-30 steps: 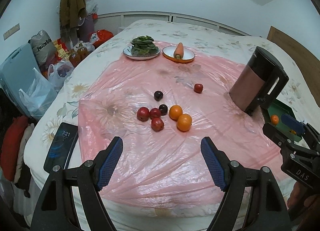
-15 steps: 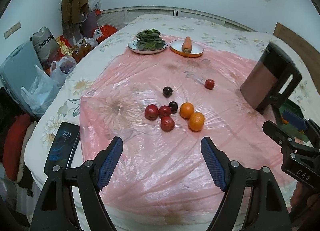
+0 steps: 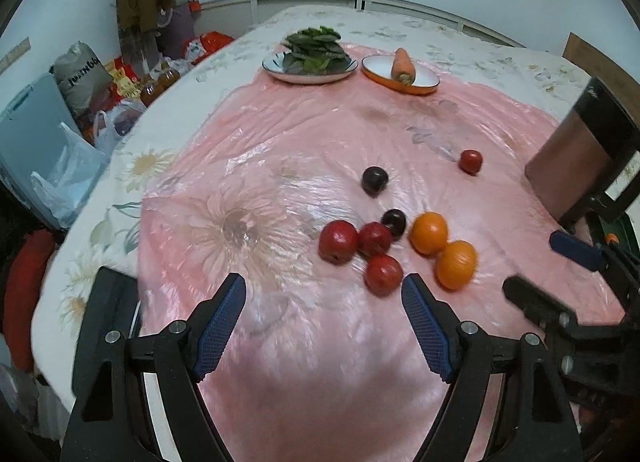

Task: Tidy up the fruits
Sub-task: 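Grasp the orange with the right tool while the left tool grasps a red apple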

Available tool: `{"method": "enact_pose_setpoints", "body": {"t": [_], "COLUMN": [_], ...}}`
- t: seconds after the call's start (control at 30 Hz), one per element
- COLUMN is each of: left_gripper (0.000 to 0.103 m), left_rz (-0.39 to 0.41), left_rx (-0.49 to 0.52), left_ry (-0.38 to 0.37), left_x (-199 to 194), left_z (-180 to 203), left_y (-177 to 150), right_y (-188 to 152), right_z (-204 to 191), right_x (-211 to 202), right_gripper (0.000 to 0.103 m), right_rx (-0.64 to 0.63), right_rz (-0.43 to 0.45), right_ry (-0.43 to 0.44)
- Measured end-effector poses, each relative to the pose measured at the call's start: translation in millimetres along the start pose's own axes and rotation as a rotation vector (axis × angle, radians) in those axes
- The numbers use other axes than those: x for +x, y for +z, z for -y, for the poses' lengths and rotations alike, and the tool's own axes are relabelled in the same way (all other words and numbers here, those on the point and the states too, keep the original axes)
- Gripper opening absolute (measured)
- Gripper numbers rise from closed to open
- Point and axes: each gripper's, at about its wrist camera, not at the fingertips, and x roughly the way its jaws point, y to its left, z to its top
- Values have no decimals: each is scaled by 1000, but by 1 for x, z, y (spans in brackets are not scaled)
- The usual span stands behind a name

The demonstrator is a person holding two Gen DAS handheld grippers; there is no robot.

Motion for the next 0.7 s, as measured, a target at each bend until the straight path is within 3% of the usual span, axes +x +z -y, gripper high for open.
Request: {"method": "enact_pose_setpoints", "body": {"t": [0.27, 0.47, 0.7], "left_gripper": [75, 60, 60], "left_rz": [-16, -65, -59], "left_rx": [26, 35, 13], "left_ry": [8, -23, -40], "left_x": [46, 78, 83], "left_z": [-1, 6, 0], "left_y": [21, 28, 27], "right_y": [0, 2, 0], "right_z": [-15, -15, -12], "right_x": [46, 70, 86], "right_gripper": [103, 103, 103], "right_rx": [-98, -105, -97], "right_rz": [-46, -69, -88], "right_ry": [-1, 14, 31]}}
